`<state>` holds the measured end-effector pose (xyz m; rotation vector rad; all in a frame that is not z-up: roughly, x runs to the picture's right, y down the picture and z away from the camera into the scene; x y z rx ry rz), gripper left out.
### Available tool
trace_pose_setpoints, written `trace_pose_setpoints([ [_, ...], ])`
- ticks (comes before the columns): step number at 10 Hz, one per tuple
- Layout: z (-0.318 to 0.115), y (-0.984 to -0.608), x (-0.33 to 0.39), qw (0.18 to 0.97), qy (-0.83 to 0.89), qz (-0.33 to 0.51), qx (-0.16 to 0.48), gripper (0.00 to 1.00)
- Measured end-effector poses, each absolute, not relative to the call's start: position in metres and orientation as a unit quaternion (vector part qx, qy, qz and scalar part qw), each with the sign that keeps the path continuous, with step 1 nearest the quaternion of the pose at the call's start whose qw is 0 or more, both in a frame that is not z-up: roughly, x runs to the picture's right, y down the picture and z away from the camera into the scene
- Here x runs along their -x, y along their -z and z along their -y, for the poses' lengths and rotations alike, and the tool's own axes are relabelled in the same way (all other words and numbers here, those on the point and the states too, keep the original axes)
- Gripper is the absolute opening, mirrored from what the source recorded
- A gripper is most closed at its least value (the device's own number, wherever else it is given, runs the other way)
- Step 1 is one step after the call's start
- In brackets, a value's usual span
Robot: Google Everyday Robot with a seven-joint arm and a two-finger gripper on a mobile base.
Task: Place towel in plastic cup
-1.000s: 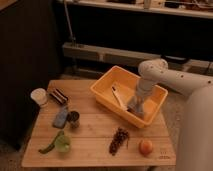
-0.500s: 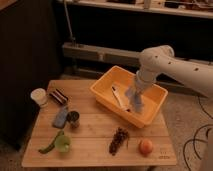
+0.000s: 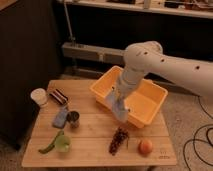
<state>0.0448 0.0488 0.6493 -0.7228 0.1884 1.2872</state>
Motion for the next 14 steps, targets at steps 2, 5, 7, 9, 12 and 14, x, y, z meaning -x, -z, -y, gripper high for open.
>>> trace_pose_setpoints([
  [2, -0.074, -0.63, -0.003, 0.75, -0.542, -0.068, 0.373, 0.0],
  [5, -0.113, -0.592, 0.051, 0.774, -0.454, -0.034, 0.439, 0.0],
  [7, -0.133, -0.573, 0.084, 0.789, -0.387, -0.003, 0.477, 0.0],
  [9, -0.15, -0.569, 0.109, 0.808, -0.317, 0.035, 0.495, 0.0],
  [12, -0.155, -0.57, 0.117, 0.815, -0.295, 0.051, 0.495, 0.0],
  [14, -0.155, -0.57, 0.118, 0.815, -0.295, 0.051, 0.496, 0.0],
])
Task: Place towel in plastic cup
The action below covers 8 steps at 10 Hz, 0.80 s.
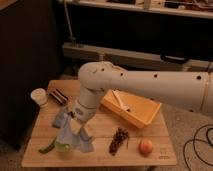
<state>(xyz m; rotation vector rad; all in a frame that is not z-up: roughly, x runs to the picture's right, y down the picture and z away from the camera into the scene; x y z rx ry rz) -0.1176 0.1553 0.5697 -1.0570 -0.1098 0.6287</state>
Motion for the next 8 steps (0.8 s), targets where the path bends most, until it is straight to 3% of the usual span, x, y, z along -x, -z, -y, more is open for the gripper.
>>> trace_pose_setpoints([
  [3, -0.158, -0.573, 0.123, 0.814, -0.283, 0.059, 0.504, 0.0],
  [8, -0.175, -0.599, 0.215, 0.802, -0.198, 0.122, 0.55, 0.0],
])
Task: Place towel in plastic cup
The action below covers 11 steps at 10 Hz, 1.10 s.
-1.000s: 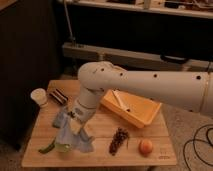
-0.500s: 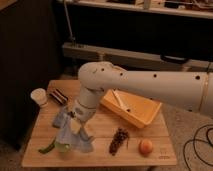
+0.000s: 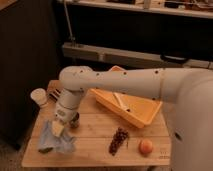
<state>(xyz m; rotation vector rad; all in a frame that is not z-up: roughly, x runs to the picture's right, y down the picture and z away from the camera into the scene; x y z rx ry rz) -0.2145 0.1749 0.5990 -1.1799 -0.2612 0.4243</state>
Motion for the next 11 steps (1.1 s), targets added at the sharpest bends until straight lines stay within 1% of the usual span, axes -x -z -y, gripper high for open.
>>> trace_pose_setpoints([
  [2, -0.188, -0.608, 0.238, 0.791, -0.158, 0.155, 0.57, 0.0],
  [3, -0.19, -0.609, 0.24, 0.791, -0.153, 0.158, 0.571, 0.0],
  [6, -0.203, -0.628, 0.229, 0.793, -0.156, 0.152, 0.569, 0.0],
  [9, -0.205, -0.639, 0.219, 0.798, -0.163, 0.145, 0.562, 0.01],
  [10, -0.205, -0.64, 0.219, 0.798, -0.164, 0.142, 0.563, 0.05],
  [11, -0.207, -0.642, 0.22, 0.797, -0.163, 0.139, 0.565, 0.17],
])
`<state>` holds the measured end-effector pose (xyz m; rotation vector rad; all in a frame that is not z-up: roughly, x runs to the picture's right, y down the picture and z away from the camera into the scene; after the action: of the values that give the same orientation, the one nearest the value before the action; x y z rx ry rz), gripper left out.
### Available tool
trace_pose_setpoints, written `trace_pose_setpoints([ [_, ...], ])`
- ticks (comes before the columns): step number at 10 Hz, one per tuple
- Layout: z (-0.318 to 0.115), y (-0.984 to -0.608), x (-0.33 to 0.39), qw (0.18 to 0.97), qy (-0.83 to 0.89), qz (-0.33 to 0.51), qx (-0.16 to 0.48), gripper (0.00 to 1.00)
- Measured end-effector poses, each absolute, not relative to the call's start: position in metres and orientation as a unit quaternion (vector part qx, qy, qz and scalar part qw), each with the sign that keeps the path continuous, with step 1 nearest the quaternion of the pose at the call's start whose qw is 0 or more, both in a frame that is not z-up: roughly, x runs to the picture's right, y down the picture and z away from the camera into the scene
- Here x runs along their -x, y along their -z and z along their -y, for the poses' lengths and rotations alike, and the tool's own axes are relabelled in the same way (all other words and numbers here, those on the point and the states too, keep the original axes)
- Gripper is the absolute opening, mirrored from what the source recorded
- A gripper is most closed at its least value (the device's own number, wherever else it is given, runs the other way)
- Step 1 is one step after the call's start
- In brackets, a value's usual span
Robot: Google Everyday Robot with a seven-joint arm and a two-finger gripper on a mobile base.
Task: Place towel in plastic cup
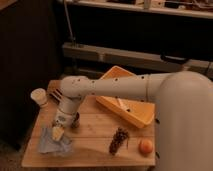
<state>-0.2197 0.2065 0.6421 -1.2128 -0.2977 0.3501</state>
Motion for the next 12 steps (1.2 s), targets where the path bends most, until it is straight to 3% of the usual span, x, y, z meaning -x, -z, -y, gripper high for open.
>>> trace_pose_setpoints([
  [6, -0.215, -0.654, 0.213, 0.785, -0.172, 0.132, 0.58, 0.74],
  [7, -0.216, -0.656, 0.211, 0.784, -0.175, 0.132, 0.581, 0.79],
  [12, -0.217, -0.664, 0.209, 0.782, -0.182, 0.129, 0.582, 0.8],
])
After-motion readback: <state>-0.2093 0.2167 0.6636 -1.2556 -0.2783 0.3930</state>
